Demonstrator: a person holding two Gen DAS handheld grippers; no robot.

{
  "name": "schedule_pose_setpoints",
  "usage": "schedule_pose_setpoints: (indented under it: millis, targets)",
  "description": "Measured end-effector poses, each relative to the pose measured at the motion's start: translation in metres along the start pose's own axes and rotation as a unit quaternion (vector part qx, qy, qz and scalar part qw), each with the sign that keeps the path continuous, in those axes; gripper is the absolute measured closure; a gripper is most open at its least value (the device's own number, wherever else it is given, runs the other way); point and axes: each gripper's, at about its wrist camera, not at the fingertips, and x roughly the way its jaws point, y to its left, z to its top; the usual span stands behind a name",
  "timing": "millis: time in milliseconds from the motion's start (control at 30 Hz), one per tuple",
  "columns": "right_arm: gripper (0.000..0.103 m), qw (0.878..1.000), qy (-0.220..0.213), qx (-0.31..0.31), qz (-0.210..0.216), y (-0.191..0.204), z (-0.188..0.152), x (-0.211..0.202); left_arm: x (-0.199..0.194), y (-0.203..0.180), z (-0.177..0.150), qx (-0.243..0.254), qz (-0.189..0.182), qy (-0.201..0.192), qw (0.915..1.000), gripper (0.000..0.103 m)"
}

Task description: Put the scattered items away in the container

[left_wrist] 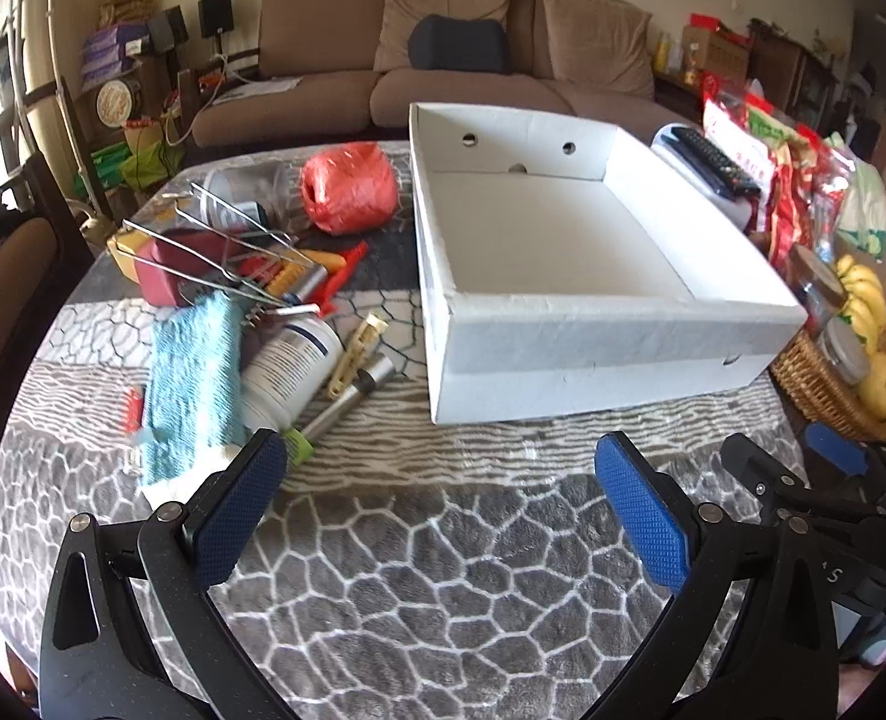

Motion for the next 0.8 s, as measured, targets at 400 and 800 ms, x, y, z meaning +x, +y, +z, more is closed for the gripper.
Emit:
schedule_pose_setpoints:
  millis: [400,800]
  targets:
    - [0.002,0.996,-0.062,-0.054,-0.019,0.063,0.048,-0.079,-0.078,0.067,0.025,-0.028,0.013,-0.042,0.9986,0.0]
    - [0.002,0.995,-0.081,-0.062,0.022,0.131,0.046,-0.125,-0.125,0.132,0.018,-0.042,0.021,-0.059,0.9972,0.0]
